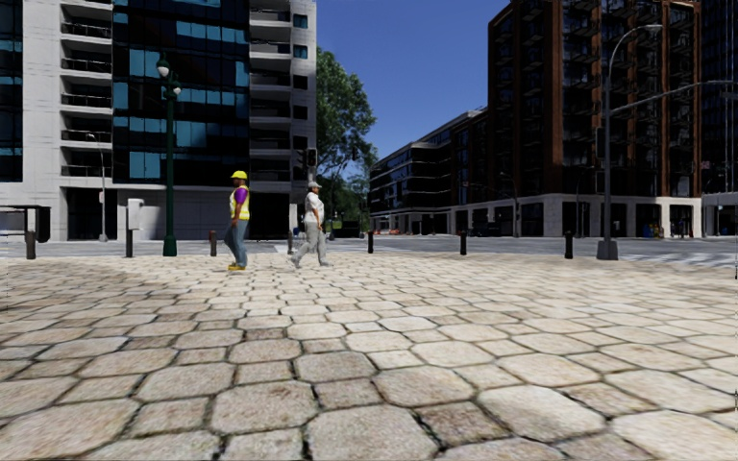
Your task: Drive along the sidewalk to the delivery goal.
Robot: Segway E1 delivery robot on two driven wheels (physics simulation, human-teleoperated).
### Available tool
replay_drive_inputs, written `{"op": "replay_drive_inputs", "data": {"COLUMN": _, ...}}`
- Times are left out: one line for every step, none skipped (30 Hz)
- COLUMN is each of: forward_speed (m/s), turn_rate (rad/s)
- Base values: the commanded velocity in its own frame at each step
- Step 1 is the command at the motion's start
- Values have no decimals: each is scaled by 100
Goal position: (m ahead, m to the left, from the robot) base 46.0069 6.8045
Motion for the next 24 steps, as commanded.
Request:
{"op": "replay_drive_inputs", "data": {"forward_speed": 75, "turn_rate": 0}}
{"op": "replay_drive_inputs", "data": {"forward_speed": 75, "turn_rate": 0}}
{"op": "replay_drive_inputs", "data": {"forward_speed": 112, "turn_rate": 0}}
{"op": "replay_drive_inputs", "data": {"forward_speed": 140, "turn_rate": 0}}
{"op": "replay_drive_inputs", "data": {"forward_speed": 159, "turn_rate": 0}}
{"op": "replay_drive_inputs", "data": {"forward_speed": 164, "turn_rate": 0}}
{"op": "replay_drive_inputs", "data": {"forward_speed": 164, "turn_rate": 0}}
{"op": "replay_drive_inputs", "data": {"forward_speed": 166, "turn_rate": 0}}
{"op": "replay_drive_inputs", "data": {"forward_speed": 167, "turn_rate": 0}}
{"op": "replay_drive_inputs", "data": {"forward_speed": 168, "turn_rate": 0}}
{"op": "replay_drive_inputs", "data": {"forward_speed": 168, "turn_rate": 0}}
{"op": "replay_drive_inputs", "data": {"forward_speed": 168, "turn_rate": 0}}
{"op": "replay_drive_inputs", "data": {"forward_speed": 168, "turn_rate": 0}}
{"op": "replay_drive_inputs", "data": {"forward_speed": 168, "turn_rate": 0}}
{"op": "replay_drive_inputs", "data": {"forward_speed": 168, "turn_rate": 0}}
{"op": "replay_drive_inputs", "data": {"forward_speed": 168, "turn_rate": 0}}
{"op": "replay_drive_inputs", "data": {"forward_speed": 168, "turn_rate": 0}}
{"op": "replay_drive_inputs", "data": {"forward_speed": 168, "turn_rate": 0}}
{"op": "replay_drive_inputs", "data": {"forward_speed": 168, "turn_rate": 0}}
{"op": "replay_drive_inputs", "data": {"forward_speed": 168, "turn_rate": 0}}
{"op": "replay_drive_inputs", "data": {"forward_speed": 168, "turn_rate": 0}}
{"op": "replay_drive_inputs", "data": {"forward_speed": 168, "turn_rate": 0}}
{"op": "replay_drive_inputs", "data": {"forward_speed": 168, "turn_rate": 0}}
{"op": "replay_drive_inputs", "data": {"forward_speed": 168, "turn_rate": 0}}
